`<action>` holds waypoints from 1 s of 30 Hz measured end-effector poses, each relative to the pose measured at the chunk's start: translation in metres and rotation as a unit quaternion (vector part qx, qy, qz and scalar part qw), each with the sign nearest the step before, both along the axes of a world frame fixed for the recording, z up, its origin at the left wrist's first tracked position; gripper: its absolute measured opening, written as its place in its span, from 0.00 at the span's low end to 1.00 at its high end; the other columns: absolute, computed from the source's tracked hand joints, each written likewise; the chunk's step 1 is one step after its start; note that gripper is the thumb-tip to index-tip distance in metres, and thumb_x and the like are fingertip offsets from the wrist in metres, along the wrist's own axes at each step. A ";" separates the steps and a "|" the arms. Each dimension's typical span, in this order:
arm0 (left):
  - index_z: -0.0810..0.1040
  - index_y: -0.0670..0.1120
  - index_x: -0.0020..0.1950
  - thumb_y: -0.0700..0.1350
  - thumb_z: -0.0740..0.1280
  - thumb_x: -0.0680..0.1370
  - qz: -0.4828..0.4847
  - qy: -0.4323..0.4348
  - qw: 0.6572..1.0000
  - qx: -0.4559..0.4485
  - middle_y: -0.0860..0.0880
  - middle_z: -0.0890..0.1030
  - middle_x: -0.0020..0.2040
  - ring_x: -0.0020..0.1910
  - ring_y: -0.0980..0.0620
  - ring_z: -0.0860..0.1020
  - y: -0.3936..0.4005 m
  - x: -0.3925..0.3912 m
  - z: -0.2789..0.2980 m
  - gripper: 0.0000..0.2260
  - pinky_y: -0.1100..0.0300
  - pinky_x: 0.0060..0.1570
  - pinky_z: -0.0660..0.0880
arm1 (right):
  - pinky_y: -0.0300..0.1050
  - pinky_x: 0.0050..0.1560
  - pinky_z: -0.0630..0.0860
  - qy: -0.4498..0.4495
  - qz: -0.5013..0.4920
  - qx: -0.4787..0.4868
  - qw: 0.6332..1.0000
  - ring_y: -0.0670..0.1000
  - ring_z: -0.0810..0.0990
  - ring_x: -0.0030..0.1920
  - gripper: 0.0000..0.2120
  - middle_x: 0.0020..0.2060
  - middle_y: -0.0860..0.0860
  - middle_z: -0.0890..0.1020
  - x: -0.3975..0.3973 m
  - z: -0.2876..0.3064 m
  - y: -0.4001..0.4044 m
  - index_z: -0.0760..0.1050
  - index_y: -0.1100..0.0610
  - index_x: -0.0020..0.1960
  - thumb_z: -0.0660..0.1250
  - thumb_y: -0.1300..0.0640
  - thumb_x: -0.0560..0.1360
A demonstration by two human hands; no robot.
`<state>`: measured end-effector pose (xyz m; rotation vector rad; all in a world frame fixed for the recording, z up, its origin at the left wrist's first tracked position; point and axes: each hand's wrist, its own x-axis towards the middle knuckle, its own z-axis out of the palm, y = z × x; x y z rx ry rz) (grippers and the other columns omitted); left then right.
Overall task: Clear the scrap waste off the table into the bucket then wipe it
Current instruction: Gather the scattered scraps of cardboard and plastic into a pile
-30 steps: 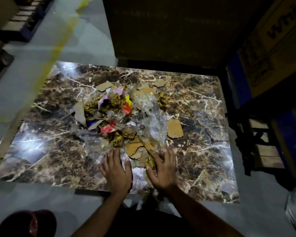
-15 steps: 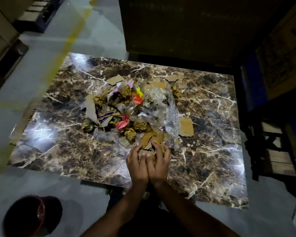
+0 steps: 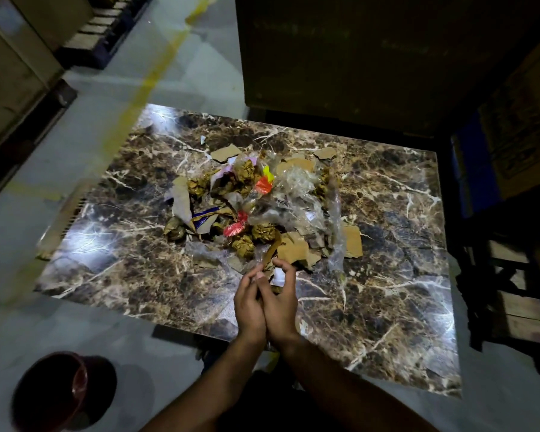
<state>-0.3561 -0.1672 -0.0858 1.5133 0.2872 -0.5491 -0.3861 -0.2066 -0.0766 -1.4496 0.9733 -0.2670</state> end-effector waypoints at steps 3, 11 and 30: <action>0.82 0.46 0.58 0.40 0.56 0.85 0.021 0.023 0.999 -0.041 0.48 0.84 0.59 0.59 0.55 0.81 -0.002 0.003 0.002 0.14 0.65 0.53 0.76 | 0.35 0.42 0.74 -0.002 -0.063 -0.019 0.998 0.31 0.80 0.41 0.13 0.47 0.39 0.81 0.004 0.011 -0.003 0.73 0.46 0.58 0.70 0.59 0.79; 0.81 0.49 0.54 0.39 0.60 0.84 0.092 0.000 0.996 -0.020 0.47 0.83 0.57 0.57 0.48 0.79 -0.006 0.023 0.002 0.11 0.52 0.58 0.74 | 0.40 0.24 0.68 0.006 -0.099 0.006 0.995 0.40 0.72 0.23 0.15 0.35 0.42 0.82 -0.008 0.039 -0.030 0.75 0.48 0.54 0.69 0.67 0.76; 0.73 0.64 0.52 0.59 0.58 0.77 -0.031 -0.301 0.933 0.196 0.69 0.72 0.53 0.63 0.47 0.70 0.001 0.080 0.039 0.07 0.35 0.63 0.69 | 0.39 0.26 0.63 -0.033 0.081 0.027 0.996 0.51 0.72 0.31 0.16 0.42 0.57 0.80 0.039 0.180 -0.146 0.78 0.50 0.54 0.67 0.69 0.75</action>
